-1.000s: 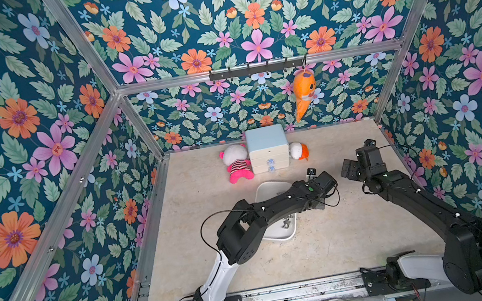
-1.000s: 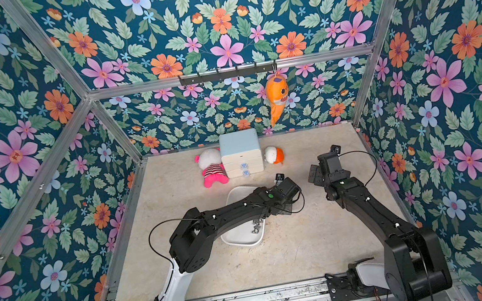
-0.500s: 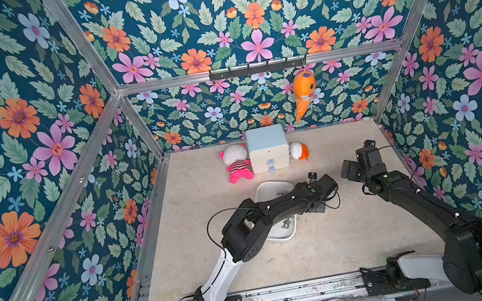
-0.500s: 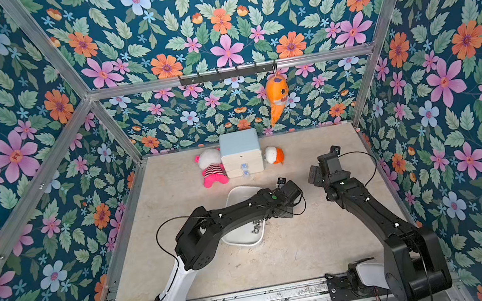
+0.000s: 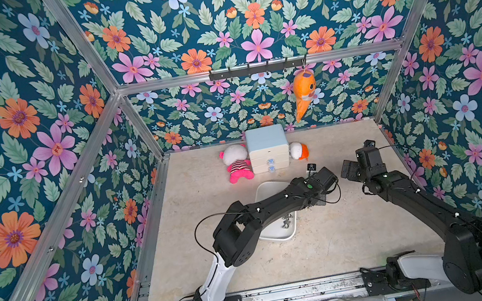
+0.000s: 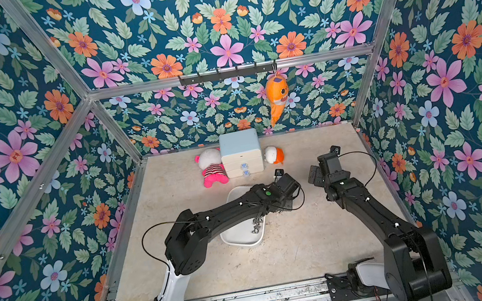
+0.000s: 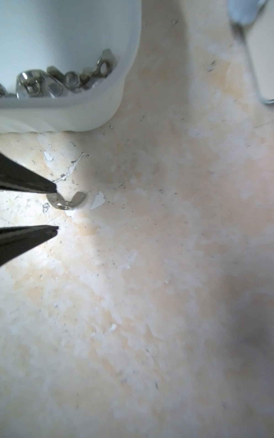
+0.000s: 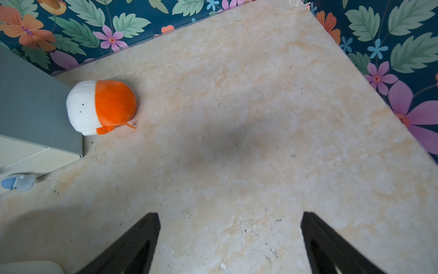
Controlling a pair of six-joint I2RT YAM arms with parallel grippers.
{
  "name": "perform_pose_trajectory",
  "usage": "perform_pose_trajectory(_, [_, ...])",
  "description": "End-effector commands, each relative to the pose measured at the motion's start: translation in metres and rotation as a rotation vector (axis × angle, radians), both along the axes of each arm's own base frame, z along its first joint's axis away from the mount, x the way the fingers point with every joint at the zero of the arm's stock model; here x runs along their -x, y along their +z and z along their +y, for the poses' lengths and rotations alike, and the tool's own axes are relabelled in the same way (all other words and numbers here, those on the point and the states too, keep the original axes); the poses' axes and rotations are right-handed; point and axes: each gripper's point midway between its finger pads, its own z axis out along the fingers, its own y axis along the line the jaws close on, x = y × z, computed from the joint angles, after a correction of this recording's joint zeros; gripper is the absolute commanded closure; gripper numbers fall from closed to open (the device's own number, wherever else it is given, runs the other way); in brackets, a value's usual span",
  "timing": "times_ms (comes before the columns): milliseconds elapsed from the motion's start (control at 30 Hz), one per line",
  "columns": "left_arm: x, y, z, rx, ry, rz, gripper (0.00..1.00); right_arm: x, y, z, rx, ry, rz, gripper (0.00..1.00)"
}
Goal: Take out the wing nut from the storage box
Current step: Place the wing nut at the center of the board, then pick up the wing nut from the storage box.
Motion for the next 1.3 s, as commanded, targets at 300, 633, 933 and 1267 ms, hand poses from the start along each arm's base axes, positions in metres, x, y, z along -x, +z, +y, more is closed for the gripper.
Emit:
perform_pose_trajectory(300, [-0.019, 0.029, 0.057, -0.020, 0.115, -0.068, 0.69, -0.007, 0.003, 0.022, 0.022, 0.069, -0.001, 0.01])
perform_pose_trajectory(633, [-0.038, 0.011, 0.119, -0.052, 0.237, -0.045, 0.69, -0.012, -0.001, 0.040, 0.029, 0.101, 0.013, 0.01])
perform_pose_trajectory(933, [-0.046, -0.024, 0.130, -0.061, 0.261, 0.005, 0.69, -0.012, -0.005, 0.044, 0.035, 0.109, 0.025, 0.01])
perform_pose_trajectory(1267, [-0.059, -0.034, 0.129, -0.047, 0.289, -0.002, 0.68, -0.013, -0.008, 0.045, 0.035, 0.111, 0.031, 0.01])
